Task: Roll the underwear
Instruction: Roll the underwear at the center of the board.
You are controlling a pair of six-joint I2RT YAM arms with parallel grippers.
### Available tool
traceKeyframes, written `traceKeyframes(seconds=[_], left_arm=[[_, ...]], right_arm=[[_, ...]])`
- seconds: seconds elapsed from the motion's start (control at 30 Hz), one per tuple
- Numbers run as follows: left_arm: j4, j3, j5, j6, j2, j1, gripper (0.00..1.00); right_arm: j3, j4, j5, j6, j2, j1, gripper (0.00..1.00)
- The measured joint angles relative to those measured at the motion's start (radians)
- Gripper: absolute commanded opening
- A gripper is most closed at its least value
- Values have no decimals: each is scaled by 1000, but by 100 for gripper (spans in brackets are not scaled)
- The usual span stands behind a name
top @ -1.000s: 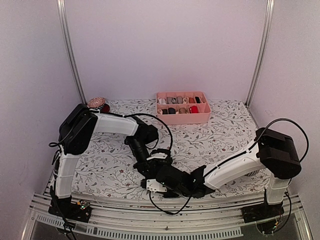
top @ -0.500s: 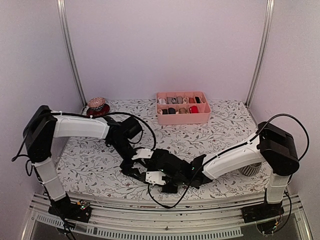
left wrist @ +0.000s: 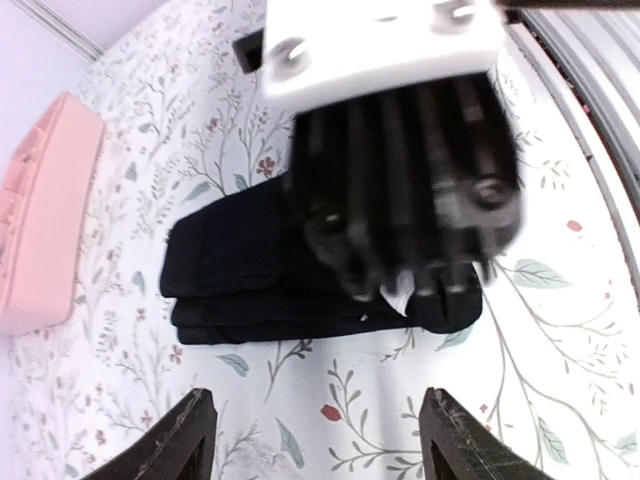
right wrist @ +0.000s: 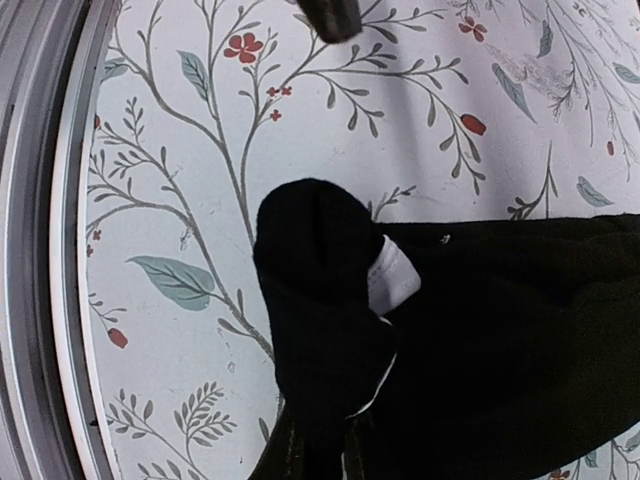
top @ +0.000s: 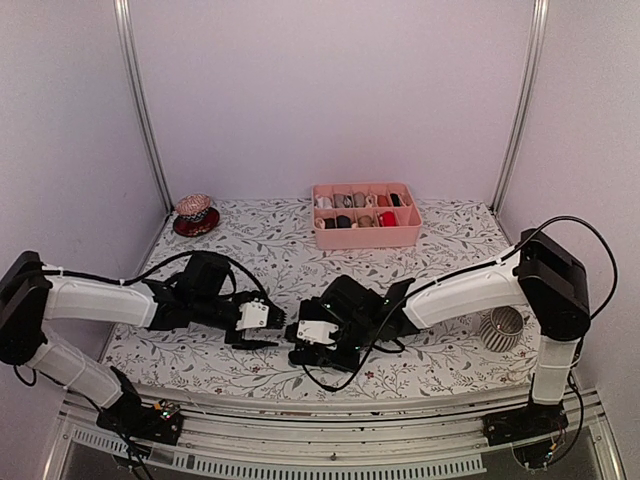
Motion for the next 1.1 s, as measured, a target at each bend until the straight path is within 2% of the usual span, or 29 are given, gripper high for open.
traceKeyframes(seconds=[0.13,0.27,0.47,0.77,0.93,1.1], left_arm=[[174,-124,-79,53,-75,-76,72],[295,-211,-173,106,-56,-197,69],[387,-199,-267,127,36,-231,67],[542,-196,-432,154,175,-335,64],[666,-196,-512,182,246,-369,61],[704,-196,-548,209,270,-385,60]], right_arm=[[58,-81,-113,26,25,-51,6],[125,-153,-237,43,69,-107,6],[195,-226,-384,53,138,-160,5],[219,-226,-564,66,201,-214,5],[222,-226,-596,70,208,-220,5],[222,-225,-598,74,208,-220,5]])
